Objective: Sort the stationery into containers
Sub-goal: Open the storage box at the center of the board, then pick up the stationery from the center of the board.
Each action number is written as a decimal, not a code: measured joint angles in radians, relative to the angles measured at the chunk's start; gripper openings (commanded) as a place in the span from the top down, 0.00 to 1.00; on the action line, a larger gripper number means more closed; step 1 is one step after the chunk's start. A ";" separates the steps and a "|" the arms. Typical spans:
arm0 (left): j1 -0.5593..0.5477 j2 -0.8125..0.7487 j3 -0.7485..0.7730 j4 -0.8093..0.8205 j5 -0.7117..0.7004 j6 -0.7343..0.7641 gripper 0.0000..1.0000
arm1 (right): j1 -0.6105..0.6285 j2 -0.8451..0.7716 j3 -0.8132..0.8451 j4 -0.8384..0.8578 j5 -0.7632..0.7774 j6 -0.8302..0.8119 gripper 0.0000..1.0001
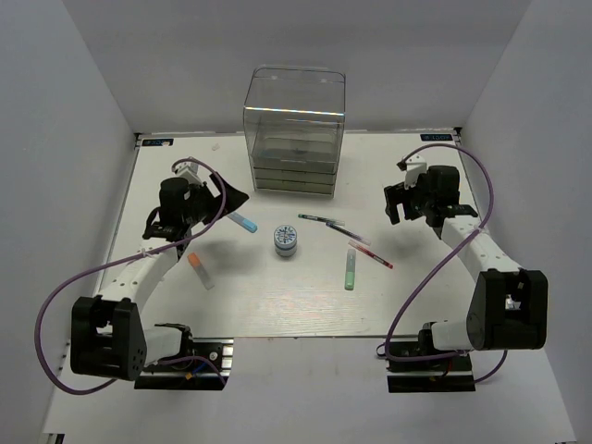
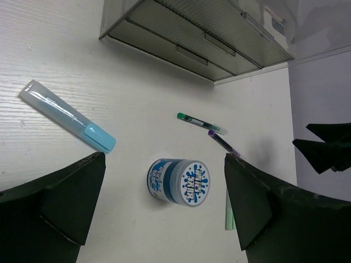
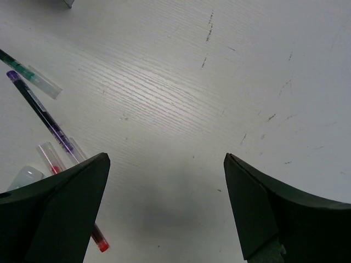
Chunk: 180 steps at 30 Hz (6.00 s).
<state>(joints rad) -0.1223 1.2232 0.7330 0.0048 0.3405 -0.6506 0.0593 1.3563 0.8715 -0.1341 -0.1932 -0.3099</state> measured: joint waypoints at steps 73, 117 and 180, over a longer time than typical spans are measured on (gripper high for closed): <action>-0.306 0.722 0.351 0.732 -0.353 -0.573 1.00 | 0.043 -0.130 -0.169 0.058 -0.389 -0.148 0.36; -0.304 0.565 0.317 0.731 -0.252 -0.336 1.00 | 0.525 0.250 0.043 0.277 -0.384 -0.335 0.10; -0.295 0.567 0.392 0.798 -0.253 -0.363 1.00 | 0.615 0.347 0.093 0.597 -0.127 -0.352 1.00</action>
<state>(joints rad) -0.4171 1.7901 1.1248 0.8024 0.0872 -1.0134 0.6746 1.7035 0.9642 0.4633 -0.3199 -0.6624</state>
